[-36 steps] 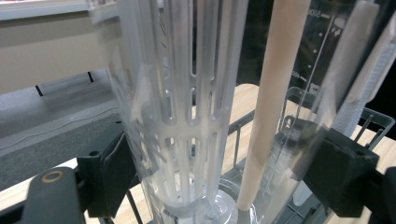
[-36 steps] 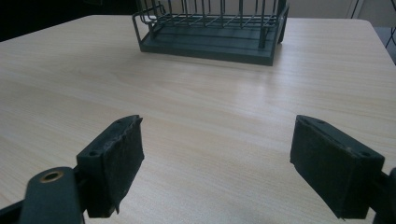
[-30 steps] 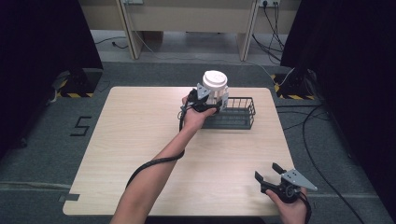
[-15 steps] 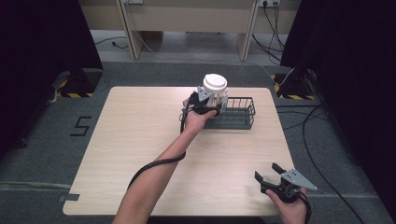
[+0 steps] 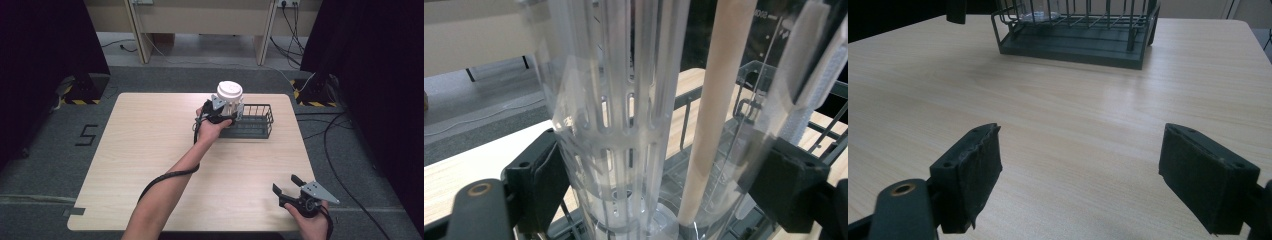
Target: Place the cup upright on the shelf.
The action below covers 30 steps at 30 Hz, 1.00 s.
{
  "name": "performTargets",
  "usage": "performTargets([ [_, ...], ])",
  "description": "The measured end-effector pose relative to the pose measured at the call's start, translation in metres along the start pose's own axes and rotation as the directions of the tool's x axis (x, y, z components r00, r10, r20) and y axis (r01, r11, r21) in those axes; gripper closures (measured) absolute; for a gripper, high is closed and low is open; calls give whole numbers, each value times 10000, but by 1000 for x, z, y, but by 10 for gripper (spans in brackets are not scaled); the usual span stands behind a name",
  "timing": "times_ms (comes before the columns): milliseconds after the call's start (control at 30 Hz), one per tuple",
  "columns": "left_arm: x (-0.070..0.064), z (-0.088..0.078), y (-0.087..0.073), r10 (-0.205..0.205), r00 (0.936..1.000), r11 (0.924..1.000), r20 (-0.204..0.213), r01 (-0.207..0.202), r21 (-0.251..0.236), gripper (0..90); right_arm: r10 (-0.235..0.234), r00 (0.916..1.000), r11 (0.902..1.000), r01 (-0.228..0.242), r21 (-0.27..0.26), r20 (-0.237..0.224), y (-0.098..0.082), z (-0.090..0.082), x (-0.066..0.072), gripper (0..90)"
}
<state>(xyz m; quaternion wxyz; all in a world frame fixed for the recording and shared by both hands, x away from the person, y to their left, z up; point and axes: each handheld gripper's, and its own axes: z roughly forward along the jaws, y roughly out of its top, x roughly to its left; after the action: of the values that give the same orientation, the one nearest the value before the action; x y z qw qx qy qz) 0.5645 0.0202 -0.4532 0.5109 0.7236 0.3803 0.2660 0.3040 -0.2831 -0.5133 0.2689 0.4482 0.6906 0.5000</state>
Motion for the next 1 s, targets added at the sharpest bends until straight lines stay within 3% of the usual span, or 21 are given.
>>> performTargets([
  [200, 0, 0, -1, -89, 9999, 10000, 108, 89, -21, 173, 24, 10000, 10000, -24, 21, -11, 0, 0, 0, 177],
  [533, 0, -3, 1, 133, 9997, 9999, 218, -131, -96, 144, 15, 10000, 10000, -15, 47, -40, 0, 0, 1, 176],
  [1000, -2, -27, 8, 485, 9984, 9983, 279, -476, -340, 142, -62, 10000, 9999, 62, 112, -35, 0, 1, 1, 173],
])
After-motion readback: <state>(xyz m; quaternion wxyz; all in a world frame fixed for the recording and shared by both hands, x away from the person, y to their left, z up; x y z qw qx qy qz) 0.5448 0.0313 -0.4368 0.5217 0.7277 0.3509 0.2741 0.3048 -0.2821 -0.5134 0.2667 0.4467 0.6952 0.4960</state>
